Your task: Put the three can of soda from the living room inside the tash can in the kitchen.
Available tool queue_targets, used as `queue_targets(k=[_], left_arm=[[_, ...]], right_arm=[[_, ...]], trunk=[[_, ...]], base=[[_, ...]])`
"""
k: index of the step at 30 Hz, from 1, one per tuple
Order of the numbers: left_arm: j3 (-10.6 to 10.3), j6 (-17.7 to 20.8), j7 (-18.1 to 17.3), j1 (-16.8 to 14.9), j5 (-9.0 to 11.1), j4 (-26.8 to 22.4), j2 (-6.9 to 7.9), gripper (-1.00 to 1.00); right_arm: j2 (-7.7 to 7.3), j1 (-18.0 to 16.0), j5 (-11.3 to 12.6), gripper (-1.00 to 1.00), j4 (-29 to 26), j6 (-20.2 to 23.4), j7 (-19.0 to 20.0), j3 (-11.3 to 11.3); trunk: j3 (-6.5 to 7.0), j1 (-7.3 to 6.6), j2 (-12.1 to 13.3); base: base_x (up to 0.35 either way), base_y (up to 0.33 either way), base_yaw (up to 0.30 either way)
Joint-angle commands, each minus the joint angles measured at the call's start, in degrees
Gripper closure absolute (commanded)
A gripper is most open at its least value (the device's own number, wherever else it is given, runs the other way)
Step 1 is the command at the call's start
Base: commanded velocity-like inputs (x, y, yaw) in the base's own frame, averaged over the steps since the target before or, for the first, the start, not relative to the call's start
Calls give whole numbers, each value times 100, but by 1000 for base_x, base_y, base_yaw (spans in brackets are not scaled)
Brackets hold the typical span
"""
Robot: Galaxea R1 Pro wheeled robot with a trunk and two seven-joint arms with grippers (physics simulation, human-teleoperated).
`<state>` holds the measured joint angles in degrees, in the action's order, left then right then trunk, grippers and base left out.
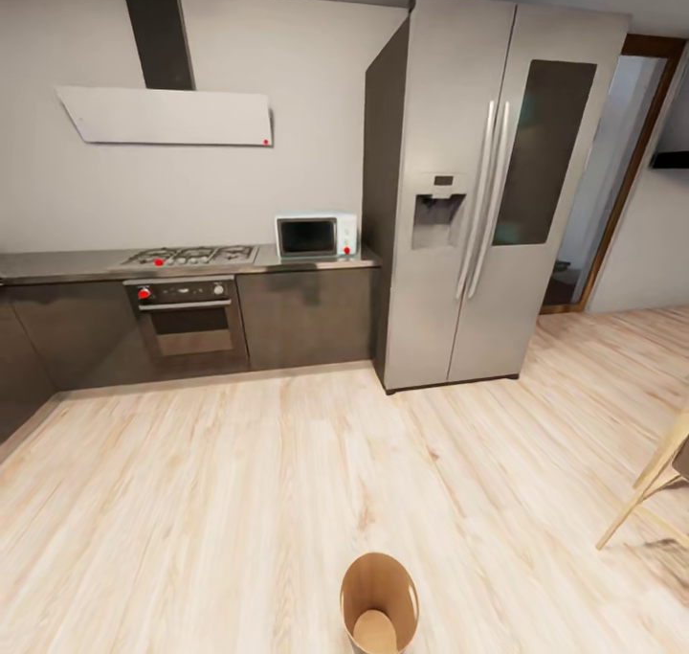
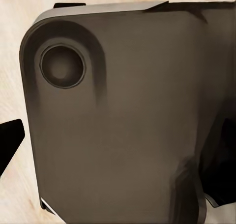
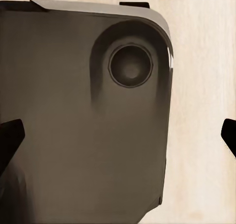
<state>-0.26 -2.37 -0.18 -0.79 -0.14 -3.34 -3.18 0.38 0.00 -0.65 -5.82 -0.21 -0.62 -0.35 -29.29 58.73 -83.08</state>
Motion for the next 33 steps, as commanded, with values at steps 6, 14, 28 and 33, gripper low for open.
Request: queue_targets(k=[6, 14, 28, 33], left_arm=[[0, 0, 0, 0, 1, 0, -6, -100], [0, 0, 0, 0, -4, 0, -7, -100], [0, 0, 0, 0, -4, 0, -22, -100], [0, -7, 0, 0, -4, 0, -32, -100]], right_arm=[[4, 0, -3, -100, 9, 1, 0, 0], [5, -3, -5, -100, 11, 2, 0, 0], [6, -1, -1, -100, 11, 2, 0, 9], [6, -1, 1, -100, 11, 1, 0, 9]], trunk=[[55, 0, 0], [128, 0, 0], [246, 0, 0], [258, 0, 0]], base=[[114, 13, 87], [162, -102, 101], [106, -49, 107], [7, -2, 33]])
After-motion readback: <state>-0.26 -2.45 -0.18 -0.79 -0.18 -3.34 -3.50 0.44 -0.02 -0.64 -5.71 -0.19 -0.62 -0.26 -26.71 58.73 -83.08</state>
